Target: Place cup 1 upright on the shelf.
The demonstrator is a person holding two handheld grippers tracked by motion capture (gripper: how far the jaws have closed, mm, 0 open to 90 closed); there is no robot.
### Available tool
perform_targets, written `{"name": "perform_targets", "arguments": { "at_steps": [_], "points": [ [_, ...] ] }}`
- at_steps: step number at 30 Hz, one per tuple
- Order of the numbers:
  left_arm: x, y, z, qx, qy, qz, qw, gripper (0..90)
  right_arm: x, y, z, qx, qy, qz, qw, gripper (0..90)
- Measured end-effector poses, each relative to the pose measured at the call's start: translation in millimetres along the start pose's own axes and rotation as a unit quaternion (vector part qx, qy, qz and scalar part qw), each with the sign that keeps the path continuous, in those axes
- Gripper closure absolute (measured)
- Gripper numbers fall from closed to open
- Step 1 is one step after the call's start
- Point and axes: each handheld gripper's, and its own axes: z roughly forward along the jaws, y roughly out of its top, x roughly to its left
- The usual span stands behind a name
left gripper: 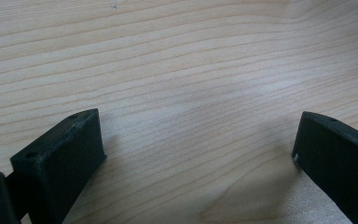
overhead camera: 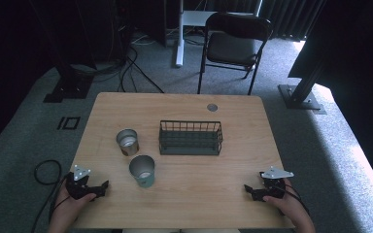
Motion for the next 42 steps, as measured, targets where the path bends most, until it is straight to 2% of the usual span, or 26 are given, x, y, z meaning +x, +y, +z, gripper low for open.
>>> {"name": "perform_targets", "arguments": {
  "at_steps": [27,33,42],
  "points": [
    [0.1,0.0,0.0,0.0,0.0,0.0,1.0,2.4,1.4,2.1,1.9,-0.001,0.0,0.0,1.0,10.9],
    [0.0,0.1,-0.1,0.001,0.0,0.0,1.0,2.4,5.4,6.9,5.6,0.003,0.006,-0.007,1.0,11.0],
    [0.1,0.1,-0.1,0.001,0.0,0.001,1.0,2.4,16.5,23.0,12.7,-0.01,0.032,-0.019,0.9993,11.0]
  ]
}}
